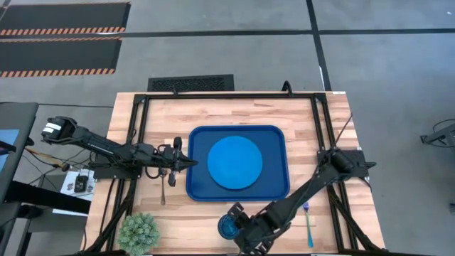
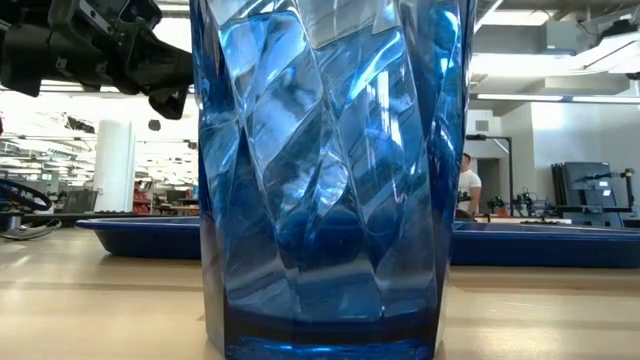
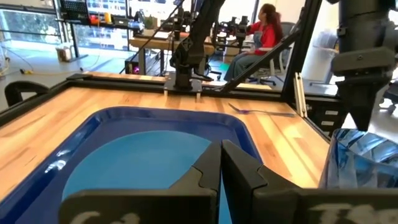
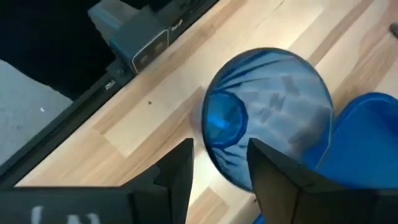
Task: Pick and place plate/cup/fork/spoon on tray
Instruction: Put the blue cup on the dark blue tray to the top right of the blue plate
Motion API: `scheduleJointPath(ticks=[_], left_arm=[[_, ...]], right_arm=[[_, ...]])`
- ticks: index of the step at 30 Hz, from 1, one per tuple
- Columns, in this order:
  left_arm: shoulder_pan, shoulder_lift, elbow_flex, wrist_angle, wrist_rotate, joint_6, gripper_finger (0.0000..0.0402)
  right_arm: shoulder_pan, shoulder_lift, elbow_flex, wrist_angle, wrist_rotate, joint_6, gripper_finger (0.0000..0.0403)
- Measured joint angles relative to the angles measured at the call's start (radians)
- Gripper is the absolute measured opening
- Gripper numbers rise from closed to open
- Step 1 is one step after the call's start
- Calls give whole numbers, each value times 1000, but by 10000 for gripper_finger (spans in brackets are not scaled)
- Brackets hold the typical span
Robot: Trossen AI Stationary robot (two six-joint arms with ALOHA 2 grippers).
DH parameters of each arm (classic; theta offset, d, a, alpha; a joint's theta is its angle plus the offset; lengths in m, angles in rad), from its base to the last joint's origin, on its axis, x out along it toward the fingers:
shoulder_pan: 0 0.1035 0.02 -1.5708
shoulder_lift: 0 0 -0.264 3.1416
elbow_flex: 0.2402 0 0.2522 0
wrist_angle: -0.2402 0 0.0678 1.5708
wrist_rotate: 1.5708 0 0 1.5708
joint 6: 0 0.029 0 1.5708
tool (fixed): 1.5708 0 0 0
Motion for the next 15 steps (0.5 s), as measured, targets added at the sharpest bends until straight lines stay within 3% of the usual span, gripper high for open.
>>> scheduleJointPath(ticks=[15], left_arm=[[-1, 0, 0, -39, -47, -36, 0]], right_arm=[[-58, 25, -5, -39, -79, -78, 120]])
